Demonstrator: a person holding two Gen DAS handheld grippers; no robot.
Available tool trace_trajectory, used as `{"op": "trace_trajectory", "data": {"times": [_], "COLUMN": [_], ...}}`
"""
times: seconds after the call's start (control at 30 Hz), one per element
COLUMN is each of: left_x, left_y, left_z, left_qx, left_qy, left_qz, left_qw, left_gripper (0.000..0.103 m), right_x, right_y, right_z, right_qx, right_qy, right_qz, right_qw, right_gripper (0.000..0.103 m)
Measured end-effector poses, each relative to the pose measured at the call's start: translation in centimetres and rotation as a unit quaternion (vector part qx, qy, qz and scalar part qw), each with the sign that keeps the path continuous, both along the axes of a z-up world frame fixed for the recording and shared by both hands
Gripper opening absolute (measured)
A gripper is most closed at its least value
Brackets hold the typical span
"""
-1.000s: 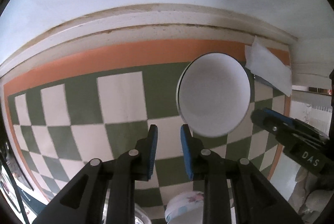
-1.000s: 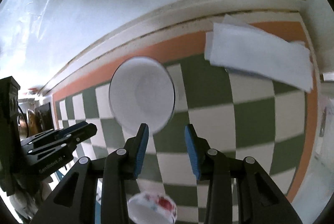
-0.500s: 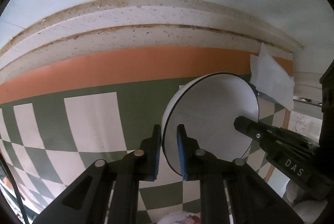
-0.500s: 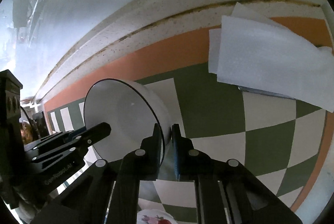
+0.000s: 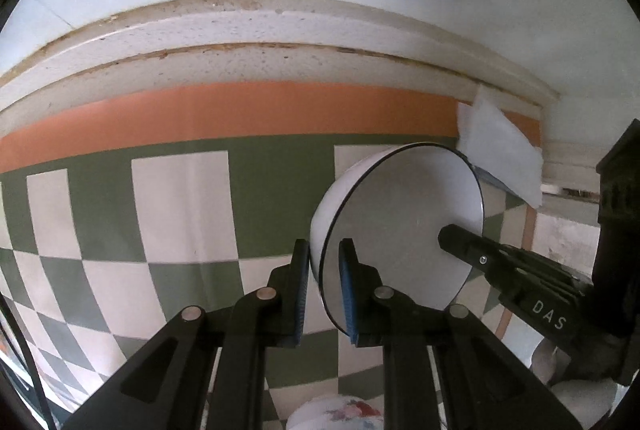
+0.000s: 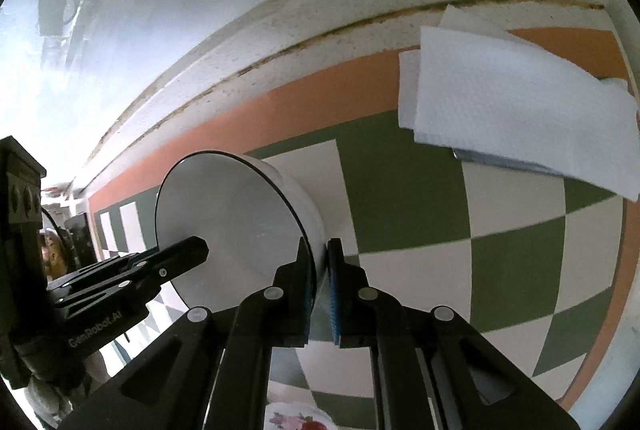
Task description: Organize plates and bowls
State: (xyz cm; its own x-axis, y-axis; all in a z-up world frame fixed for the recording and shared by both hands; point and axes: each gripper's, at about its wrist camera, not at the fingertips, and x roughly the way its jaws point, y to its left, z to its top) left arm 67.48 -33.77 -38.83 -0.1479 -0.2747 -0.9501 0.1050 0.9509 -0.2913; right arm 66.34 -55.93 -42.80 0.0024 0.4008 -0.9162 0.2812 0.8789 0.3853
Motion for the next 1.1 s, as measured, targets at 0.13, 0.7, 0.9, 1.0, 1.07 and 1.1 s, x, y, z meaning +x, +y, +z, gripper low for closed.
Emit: {"op": "trace_trajectory", "data": {"times": [0.13, 0.7, 0.9, 1.0, 1.07, 1.1], "left_x": [-1.5, -12.6, -16.6, -18.4, -19.7, -20.2], "left_y": [0.8, 2.5, 3.2, 3.5, 3.6, 3.6], "left_z": [2.2, 9.8, 10.4, 10.3, 10.0, 9.8], "left_qx": [-0.003, -0.02, -0.026, -0.025, -0.022, -0.021], "left_qy": [-0.015, -0.065, -0.068, -0.065, -0.064, -0.064], "left_qz": [-0.006, -0.051, -0.069, -0.077, -0.082, -0.084], "left_qw": [0.9999, 0.9963, 0.995, 0.9946, 0.9943, 0.9942], "left_gripper": [0.013, 0.013, 0.013, 0.013, 0.013, 0.013], "right_x": [-1.5, -14.7, -20.3, -22.3, -23.3, -24.0], "right_y": [0.2, 2.5, 3.5, 4.0, 4.2, 4.3], "right_z": [1.8, 10.1, 11.4, 11.3, 11.0, 10.8], "right_qx": [0.003, 0.005, 0.005, 0.005, 0.008, 0.01], "right_qy": [-0.012, -0.062, -0.063, -0.061, -0.057, -0.055], "right_qz": [0.004, 0.003, -0.003, -0.006, -0.006, -0.008], "right_qw": [1.0, 0.998, 0.998, 0.998, 0.998, 0.998], "right_gripper": [0.008, 0.008, 0.008, 0.008, 0.008, 0.008]}}
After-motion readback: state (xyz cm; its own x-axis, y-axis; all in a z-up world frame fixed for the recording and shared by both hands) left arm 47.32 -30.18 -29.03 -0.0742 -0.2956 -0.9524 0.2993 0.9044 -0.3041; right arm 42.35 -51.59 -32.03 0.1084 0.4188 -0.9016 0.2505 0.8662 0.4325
